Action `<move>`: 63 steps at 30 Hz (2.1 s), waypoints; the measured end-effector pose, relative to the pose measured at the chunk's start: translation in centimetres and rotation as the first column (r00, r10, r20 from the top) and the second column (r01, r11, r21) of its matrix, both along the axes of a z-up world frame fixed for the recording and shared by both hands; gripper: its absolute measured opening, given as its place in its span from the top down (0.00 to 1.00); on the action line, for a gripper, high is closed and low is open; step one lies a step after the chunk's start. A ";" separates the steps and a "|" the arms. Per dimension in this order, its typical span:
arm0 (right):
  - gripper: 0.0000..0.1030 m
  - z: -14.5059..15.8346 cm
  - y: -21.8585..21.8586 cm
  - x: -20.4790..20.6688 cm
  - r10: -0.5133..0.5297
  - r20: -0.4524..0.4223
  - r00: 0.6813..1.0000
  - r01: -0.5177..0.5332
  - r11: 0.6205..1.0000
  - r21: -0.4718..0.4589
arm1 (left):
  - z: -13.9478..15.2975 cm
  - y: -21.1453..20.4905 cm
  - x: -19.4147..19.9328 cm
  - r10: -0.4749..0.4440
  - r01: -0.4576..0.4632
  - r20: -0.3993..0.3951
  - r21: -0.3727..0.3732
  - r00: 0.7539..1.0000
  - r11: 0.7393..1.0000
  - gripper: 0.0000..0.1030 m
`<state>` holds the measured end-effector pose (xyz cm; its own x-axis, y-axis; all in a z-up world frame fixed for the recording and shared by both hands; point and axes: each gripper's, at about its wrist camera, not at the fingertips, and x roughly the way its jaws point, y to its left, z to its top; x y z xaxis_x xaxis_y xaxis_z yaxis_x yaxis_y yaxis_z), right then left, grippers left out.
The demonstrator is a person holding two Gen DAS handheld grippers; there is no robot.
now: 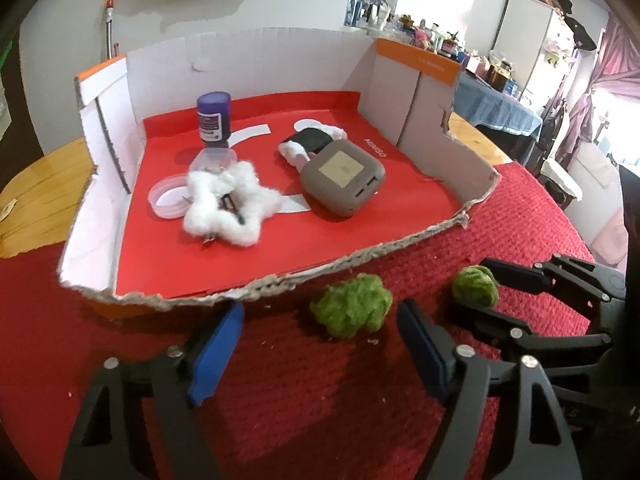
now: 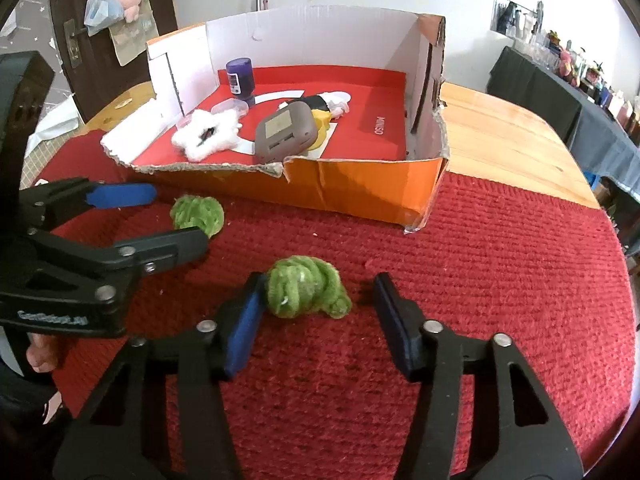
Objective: Organize objects
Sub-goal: 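Grasp a green plush piece with the left tool while the right tool grasps the other, then lift and carry both green plush pieces over the orange box with both tools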
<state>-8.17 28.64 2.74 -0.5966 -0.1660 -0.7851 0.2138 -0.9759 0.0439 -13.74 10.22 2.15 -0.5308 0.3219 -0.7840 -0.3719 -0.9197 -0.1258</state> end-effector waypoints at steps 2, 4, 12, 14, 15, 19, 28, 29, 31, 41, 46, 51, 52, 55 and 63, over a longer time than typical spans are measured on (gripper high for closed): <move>0.61 0.0 0.0 0.0 0.000 0.003 1.000 0.000 1.000 -0.007 | -0.1 0.1 -0.1 0.000 0.000 -0.003 -0.003 1.000 1.000 0.30; 0.62 0.1 0.0 0.0 0.002 0.005 1.000 -0.002 1.000 -0.009 | -0.1 0.1 -0.1 0.003 -0.003 -0.001 0.001 1.000 1.000 0.32; 0.64 0.3 -0.7 0.1 0.015 0.004 1.000 -0.015 1.000 -0.021 | 0.3 -0.2 0.2 -0.021 0.021 0.005 0.043 1.000 0.999 0.64; 0.64 0.5 -1.1 0.3 0.023 0.000 1.000 -0.023 0.999 -0.023 | 0.4 -0.3 0.5 -0.019 0.019 -0.004 0.033 1.000 0.999 0.64; 0.64 0.6 -1.3 0.3 0.027 -0.002 1.000 -0.027 0.999 -0.025 | 0.5 -0.5 0.6 -0.018 0.018 -0.006 0.032 1.000 0.999 0.64; 0.64 1.1 -1.9 0.5 0.042 -0.011 0.999 -0.043 0.998 -0.036 | 0.8 -1.3 1.4 -0.012 0.012 -0.014 0.035 1.000 0.999 0.65; 0.64 2.1 -3.9 1.3 0.090 -0.030 0.995 -0.092 0.995 -0.051 | 1.6 -3.8 3.4 0.023 -0.022 -0.020 0.056 1.000 0.998 0.65; 0.64 2.2 -4.1 1.4 0.095 -0.032 0.995 -0.096 0.994 -0.051 | 1.7 -4.0 3.7 0.025 -0.024 -0.022 0.058 0.999 0.998 0.65; 0.64 2.5 -4.4 1.5 0.101 -0.037 0.994 -0.103 0.993 -0.055 | 1.9 -4.3 4.1 0.029 -0.027 -0.026 0.060 0.999 0.998 0.65; 0.64 3.7 -5.2 2.1 0.120 -0.058 0.991 -0.123 0.991 -0.059 | 3.3 -4.8 5.1 0.033 -0.028 -0.060 0.074 0.998 0.997 0.65; 0.64 3.8 -5.2 2.0 0.119 -0.058 0.991 -0.122 0.991 -0.058 | 3.6 -4.8 5.1 0.030 -0.025 -0.066 0.076 0.997 0.997 0.65; 0.64 4.1 -5.2 1.9 0.122 -0.060 0.991 -0.125 0.990 -0.062 | 4.2 -4.8 4.9 0.025 -0.019 -0.075 0.081 0.997 0.997 0.65; 0.64 4.3 -5.2 1.9 0.123 -0.063 0.990 -0.127 0.990 -0.063 | 4.4 -4.8 4.9 0.024 -0.018 -0.079 0.082 0.997 0.996 0.65; 0.64 4.9 -5.2 1.8 0.126 -0.073 0.989 -0.131 0.989 -0.062 | 5.0 -4.8 4.7 0.024 -0.017 -0.089 0.085 0.996 0.996 0.65; 0.64 6.3 -5.2 1.3 0.135 -0.093 0.986 -0.141 0.989 -0.055 | 6.0 -4.6 3.8 0.021 -0.012 -0.102 0.089 0.995 0.996 0.65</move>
<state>-6.85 23.39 8.99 -0.6316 -0.2975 -0.7160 0.3519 -0.9329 0.0772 -9.95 5.64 8.11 -0.6126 0.3777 -0.6943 -0.3722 -0.9128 -0.1682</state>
